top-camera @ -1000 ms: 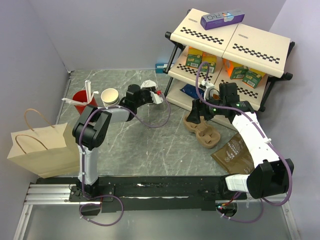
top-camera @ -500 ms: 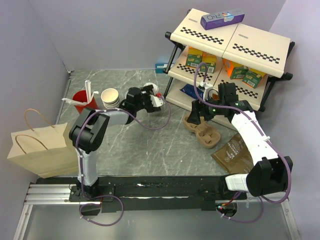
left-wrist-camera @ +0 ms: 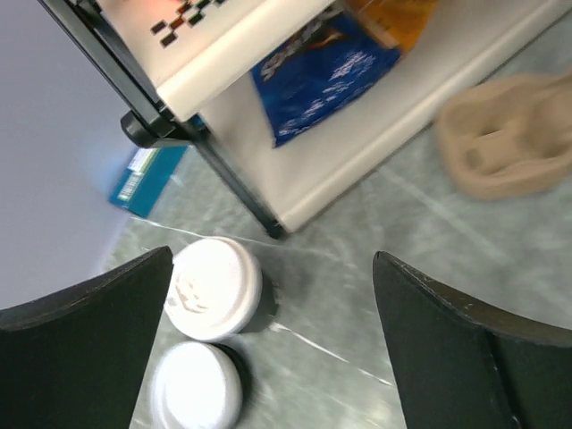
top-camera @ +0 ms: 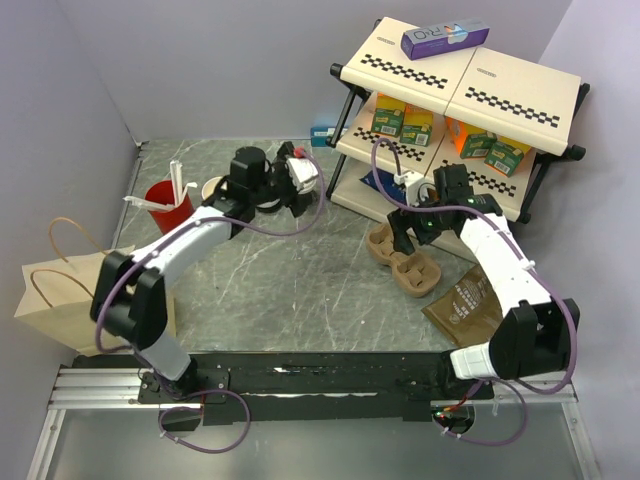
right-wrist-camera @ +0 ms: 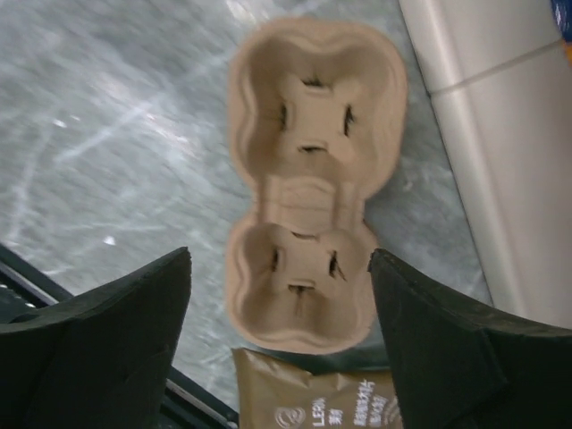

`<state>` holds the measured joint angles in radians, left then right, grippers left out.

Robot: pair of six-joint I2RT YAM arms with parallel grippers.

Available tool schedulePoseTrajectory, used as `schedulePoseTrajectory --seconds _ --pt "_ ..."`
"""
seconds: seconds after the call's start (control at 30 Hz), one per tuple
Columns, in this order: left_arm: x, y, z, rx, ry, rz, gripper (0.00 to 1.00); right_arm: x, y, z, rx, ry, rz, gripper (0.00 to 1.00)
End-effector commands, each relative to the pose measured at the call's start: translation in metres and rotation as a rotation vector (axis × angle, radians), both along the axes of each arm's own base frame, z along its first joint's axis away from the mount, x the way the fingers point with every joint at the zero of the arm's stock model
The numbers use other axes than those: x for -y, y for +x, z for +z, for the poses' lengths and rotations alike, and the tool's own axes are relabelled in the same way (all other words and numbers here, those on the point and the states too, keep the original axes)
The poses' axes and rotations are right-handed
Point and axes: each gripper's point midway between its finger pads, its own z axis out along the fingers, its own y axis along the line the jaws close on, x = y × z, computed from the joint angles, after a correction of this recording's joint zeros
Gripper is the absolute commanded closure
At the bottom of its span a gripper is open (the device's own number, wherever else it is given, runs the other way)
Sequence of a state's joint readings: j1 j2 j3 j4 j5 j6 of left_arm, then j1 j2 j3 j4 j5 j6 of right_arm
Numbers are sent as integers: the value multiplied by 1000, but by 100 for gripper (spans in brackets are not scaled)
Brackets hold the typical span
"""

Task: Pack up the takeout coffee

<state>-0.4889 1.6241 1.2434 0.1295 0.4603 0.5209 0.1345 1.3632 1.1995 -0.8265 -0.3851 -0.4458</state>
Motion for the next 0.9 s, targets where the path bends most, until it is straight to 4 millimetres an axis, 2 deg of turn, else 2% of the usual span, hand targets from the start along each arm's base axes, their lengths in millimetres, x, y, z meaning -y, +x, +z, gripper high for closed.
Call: schedulePoseTrajectory --seconds 0.0,0.03,0.13,0.17,0.27,0.5,0.67,0.87 --pt "-5 -54 25 -221 -66 -42 1 21 2 -21 -45 -119 4 18" --pt "-10 -65 32 -237 -73 -36 1 21 6 -23 -45 -117 -5 21" --pt "-19 -77 40 -264 -90 -4 1 18 16 -32 -79 -108 -23 26" --pt "-22 -81 36 -287 -83 4 1 18 18 -42 -115 -111 -30 27" --pt "-29 -87 33 -305 -81 32 1 18 21 -53 -164 -119 -37 30" --pt "-37 -83 22 -310 -69 82 0 15 17 -62 -196 -104 -18 35" --pt "-35 -78 23 -309 -72 86 1 13 15 -71 -224 -100 -12 43" --pt "-35 -72 23 -307 -69 97 1 11 17 -72 -216 -104 7 47"
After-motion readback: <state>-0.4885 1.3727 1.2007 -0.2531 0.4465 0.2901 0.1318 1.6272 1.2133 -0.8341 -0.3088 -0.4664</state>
